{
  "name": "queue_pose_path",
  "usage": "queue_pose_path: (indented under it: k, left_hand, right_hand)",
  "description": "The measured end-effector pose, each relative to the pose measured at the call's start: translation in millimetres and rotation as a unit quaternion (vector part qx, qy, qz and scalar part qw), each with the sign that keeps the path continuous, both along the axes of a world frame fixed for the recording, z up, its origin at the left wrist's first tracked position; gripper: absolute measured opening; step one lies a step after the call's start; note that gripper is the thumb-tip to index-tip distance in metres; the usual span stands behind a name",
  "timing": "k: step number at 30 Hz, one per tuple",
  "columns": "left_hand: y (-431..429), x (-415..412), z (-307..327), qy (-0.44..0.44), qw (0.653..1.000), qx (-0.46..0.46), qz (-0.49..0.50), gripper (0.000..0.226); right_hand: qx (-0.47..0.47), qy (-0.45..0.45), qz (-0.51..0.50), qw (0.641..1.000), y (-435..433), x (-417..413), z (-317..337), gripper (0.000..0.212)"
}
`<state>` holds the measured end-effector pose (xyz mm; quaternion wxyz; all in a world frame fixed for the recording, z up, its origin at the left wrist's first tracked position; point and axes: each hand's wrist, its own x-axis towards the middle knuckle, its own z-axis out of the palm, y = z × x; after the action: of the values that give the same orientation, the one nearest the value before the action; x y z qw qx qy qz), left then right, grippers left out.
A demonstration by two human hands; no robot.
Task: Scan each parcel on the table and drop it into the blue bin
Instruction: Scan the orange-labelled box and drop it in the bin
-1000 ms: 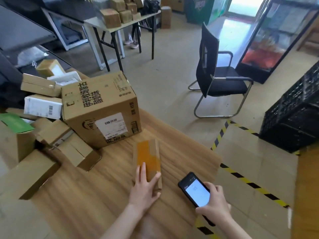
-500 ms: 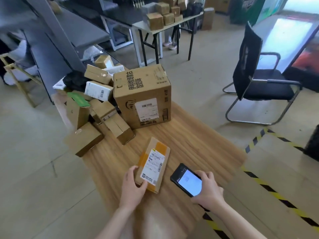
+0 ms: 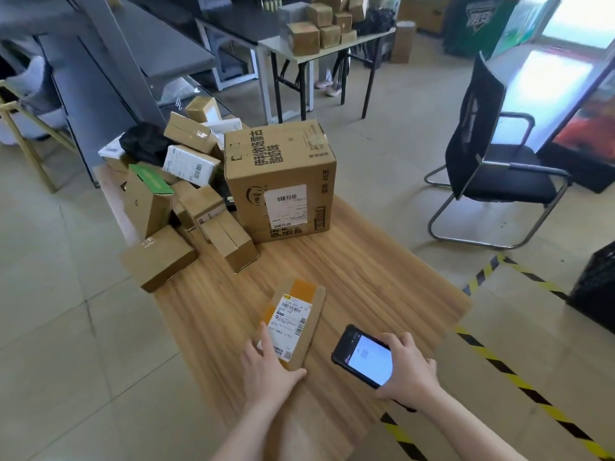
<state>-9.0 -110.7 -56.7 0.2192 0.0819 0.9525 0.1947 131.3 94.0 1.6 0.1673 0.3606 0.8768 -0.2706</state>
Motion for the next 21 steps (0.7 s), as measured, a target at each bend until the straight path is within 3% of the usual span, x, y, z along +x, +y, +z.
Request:
queue_pose_path:
  k: [3, 9, 21]
  left_hand:
    - [-2, -7, -1, 0.033, 0.999, -0.01, 0.014, 0.135]
    - [-23, -25, 3, 0.175, 0.977, -0.071, -0.101, 0.127]
    - [-23, -42, 5, 0.205, 0.963, -0.096, -0.143, 0.123]
  right_hand:
    - [0.014, -0.013, 0.002, 1.0, -2, -6, 2, 0.104]
    - [0.009, -0.045, 0.006, 0.999, -11, -24, 9, 0.096]
    - [-0.013, -0.075, -0.017, 0.997, -17, -41, 4, 0.094]
